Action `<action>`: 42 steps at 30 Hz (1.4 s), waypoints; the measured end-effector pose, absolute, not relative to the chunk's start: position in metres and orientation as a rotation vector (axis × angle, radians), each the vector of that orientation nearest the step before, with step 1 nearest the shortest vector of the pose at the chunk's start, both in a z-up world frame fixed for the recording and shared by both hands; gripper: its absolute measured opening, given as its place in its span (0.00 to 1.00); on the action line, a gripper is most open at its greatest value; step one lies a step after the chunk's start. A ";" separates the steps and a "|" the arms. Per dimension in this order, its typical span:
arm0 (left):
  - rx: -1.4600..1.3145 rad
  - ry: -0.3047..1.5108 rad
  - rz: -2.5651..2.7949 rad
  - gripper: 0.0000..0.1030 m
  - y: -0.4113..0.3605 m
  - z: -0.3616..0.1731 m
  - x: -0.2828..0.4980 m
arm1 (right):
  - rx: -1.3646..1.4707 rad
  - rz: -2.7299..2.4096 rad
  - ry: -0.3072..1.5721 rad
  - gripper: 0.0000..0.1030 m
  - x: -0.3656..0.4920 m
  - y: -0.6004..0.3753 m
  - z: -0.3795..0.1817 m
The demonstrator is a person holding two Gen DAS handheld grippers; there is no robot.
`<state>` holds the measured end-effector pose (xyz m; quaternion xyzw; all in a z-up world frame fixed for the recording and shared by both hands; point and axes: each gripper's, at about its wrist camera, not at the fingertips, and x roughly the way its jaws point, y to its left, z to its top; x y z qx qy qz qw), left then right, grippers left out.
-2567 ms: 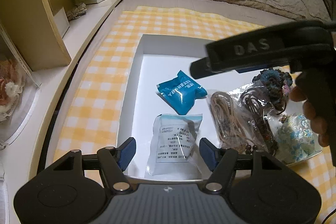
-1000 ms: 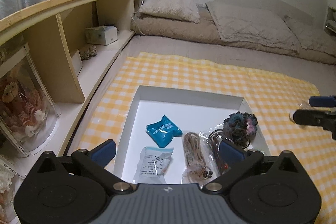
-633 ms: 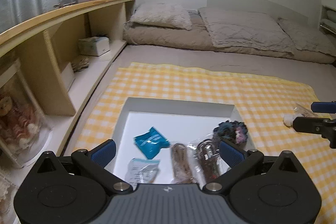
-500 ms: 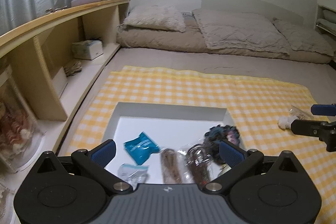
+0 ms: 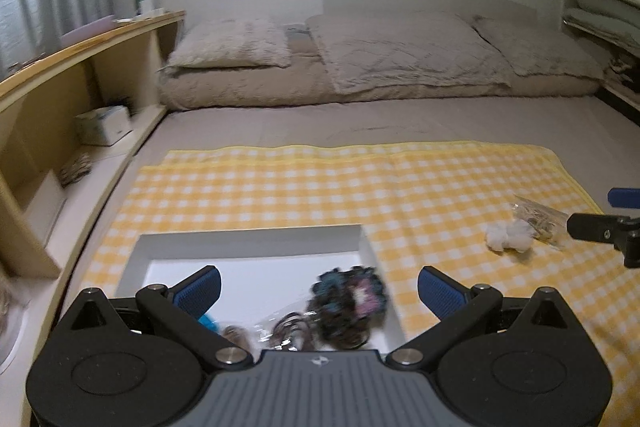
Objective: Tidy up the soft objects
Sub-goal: 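Withdraw both tools from the box toward the cotton ball and rubber bands, then grasp the cotton ball with the left tool while the right tool grasps the bagged rubber bands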
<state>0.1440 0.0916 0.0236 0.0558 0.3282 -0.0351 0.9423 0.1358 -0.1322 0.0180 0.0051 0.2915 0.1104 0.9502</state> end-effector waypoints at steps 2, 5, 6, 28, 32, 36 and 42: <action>0.122 0.674 -0.089 1.00 0.080 0.021 0.151 | 0.012 0.199 0.595 1.00 0.138 -0.145 0.017; 0.128 0.672 -0.119 1.00 0.062 0.017 0.161 | 0.024 0.162 0.601 1.00 0.140 -0.167 0.015; 0.128 0.672 -0.130 1.00 0.056 0.016 0.165 | 0.027 0.152 0.599 1.00 0.140 -0.174 0.014; 0.041 0.715 -0.303 1.00 -0.062 -0.029 0.237 | 0.142 -0.120 0.602 1.00 0.168 -0.281 -0.007; 0.021 0.742 -0.300 1.00 -0.070 -0.039 0.246 | 0.154 -0.172 0.594 0.99 0.189 -0.297 -0.015; 0.038 0.740 -0.327 1.00 -0.076 -0.049 0.254 | 0.162 -0.186 0.619 0.32 0.216 -0.311 -0.025; 0.037 0.746 -0.382 1.00 -0.083 -0.066 0.269 | 0.169 -0.131 0.661 0.23 0.262 -0.315 -0.054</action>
